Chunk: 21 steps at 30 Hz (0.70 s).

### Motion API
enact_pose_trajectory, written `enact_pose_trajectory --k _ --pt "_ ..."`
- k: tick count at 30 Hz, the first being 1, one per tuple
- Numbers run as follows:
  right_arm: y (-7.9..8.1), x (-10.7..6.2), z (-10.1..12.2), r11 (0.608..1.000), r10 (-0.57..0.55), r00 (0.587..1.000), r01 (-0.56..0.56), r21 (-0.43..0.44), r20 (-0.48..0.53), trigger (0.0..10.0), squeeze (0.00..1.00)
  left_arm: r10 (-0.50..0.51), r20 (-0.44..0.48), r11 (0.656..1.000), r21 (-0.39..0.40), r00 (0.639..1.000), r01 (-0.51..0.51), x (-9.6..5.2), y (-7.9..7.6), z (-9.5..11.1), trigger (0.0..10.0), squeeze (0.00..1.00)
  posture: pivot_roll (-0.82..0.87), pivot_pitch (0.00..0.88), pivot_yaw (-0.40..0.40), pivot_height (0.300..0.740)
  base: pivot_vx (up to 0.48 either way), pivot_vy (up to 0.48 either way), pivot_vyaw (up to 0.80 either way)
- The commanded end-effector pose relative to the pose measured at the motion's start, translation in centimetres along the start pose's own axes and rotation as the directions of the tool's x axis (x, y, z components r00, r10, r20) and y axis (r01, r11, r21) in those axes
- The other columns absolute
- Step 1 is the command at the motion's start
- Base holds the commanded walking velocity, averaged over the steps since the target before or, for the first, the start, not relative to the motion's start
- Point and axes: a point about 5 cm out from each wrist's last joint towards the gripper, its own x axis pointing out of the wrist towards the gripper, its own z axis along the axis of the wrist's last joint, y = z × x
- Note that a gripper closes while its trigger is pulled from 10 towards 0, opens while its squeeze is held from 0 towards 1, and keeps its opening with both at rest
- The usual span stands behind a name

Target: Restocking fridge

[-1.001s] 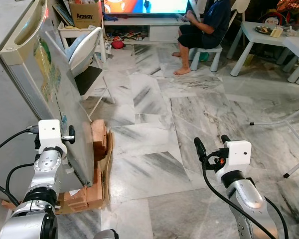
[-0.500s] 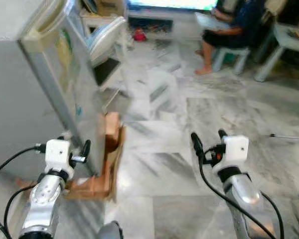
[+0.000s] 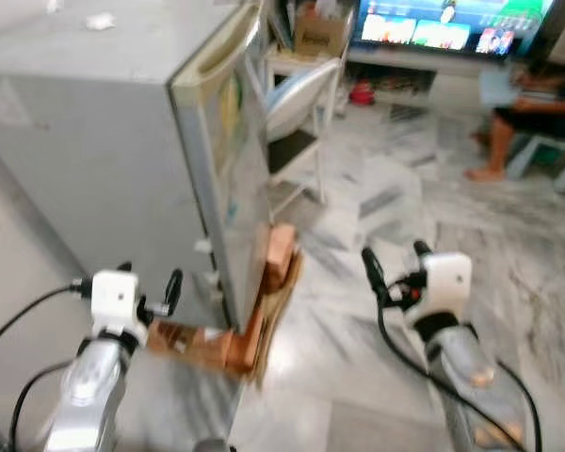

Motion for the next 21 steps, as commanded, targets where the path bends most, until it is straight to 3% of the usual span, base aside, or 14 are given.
enact_pose_trajectory --k 1,12,21 --pt "-0.3 0.0 0.3 1.000 -0.011 1.000 0.011 -0.009 0.011 10.0 0.00 -0.008 -0.015 1.000 -0.010 1.000 0.008 0.0 -0.1 -0.1 10.0 0.00 0.01 0.028 -0.032 0.740 0.000 0.000 0.41" --pt "-0.4 0.0 -0.3 1.000 -0.031 0.999 0.031 -0.004 -0.010 10.0 0.00 -0.154 -0.078 0.987 -0.048 0.985 0.151 0.6 -1.7 -0.7 10.0 0.00 0.00 0.022 -0.036 0.740 0.000 0.000 0.00" --pt "-0.4 0.0 -0.5 0.999 -0.045 0.999 0.045 0.002 -0.021 10.0 0.00 -0.168 -0.065 0.985 -0.059 0.984 0.164 0.8 -2.0 -0.6 10.0 0.00 -0.01 0.013 -0.033 0.740 0.000 0.000 -0.57"
